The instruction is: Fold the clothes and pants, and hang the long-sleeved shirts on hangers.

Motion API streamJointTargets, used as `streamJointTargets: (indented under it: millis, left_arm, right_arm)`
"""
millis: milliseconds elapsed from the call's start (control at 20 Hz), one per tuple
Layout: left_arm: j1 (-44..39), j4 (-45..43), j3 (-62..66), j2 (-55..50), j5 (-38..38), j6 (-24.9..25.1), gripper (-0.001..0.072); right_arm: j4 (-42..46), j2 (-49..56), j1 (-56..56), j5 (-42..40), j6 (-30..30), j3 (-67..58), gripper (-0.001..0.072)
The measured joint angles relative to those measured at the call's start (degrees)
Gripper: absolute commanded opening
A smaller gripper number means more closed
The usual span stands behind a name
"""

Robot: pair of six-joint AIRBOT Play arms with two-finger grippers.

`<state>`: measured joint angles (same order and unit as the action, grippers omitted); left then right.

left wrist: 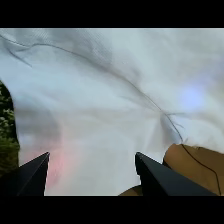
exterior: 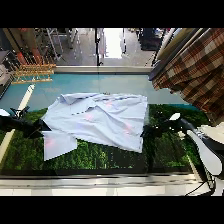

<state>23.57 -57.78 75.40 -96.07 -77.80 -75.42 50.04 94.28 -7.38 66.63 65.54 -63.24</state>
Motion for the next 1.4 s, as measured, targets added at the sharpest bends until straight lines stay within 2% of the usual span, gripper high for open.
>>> streamJointTargets:
  millis: [200,250,300,350,600,750,800,850,900,1150,1400]
  left_arm:
    - [0.0,0.0,0.0,0.0,-0.07,0.0,0.0544]
    - [0.0,0.02,0.0,0.0,-0.09,0.0,0.0544]
    - [0.0,0.02,0.0,0.0,-0.24,0.0,0.0544]
    - [0.0,0.02,0.0,0.0,-0.31,0.0,0.0544]
    - [0.0,-0.04,0.0,0.0,-1.05,0.42,0.0544]
    - [0.0,-0.11,0.0,0.0,-1.31,0.66,0.0544]
    - [0.0,-0.13,0.0,0.0,-1.4,0.72,0.0553]
    - [0.0,-0.15,0.0,0.0,-1.53,0.81,0.0606]
    - [0.02,-0.15,0.0,0.02,-1.7,0.81,0.0618]
    - [1.97,-0.81,0.0,0.9,-3.74,0.85,0.0619]
    - [4.87,-1.84,-1.27,1.49,-3.58,2.19,0.0643]
  right_arm:
    - [-0.2,0.26,1.33,0.68,0.46,-0.35,0.0169]
    - [-0.17,0.33,1.62,0.7,0.63,-0.39,0.012]
    - [-0.17,0.33,1.77,0.7,0.63,-0.42,0.0041]
    - [-0.09,0.35,1.79,0.63,0.79,-0.46,0.0021]
    - [1.07,-1.92,1.66,3.19,0.92,-3.58,0.0019]
    - [3.98,-5.16,1.68,-0.04,2.08,-8.35,0.0021]
    - [5.35,-5.66,1.66,-2.05,3.06,-9.49,0.0084]
    - [6.43,-5.75,1.64,-3.5,3.72,-10.21,0.0375]
    - [7.04,-5.66,1.62,-4.31,4.57,-10.62,0.0574]
    - [8.94,-6.82,-1.29,0.79,6.47,-5.84,0.0558]
    - [2.99,-14.38,-7.54,4.5,3.23,12.39,0.0552]
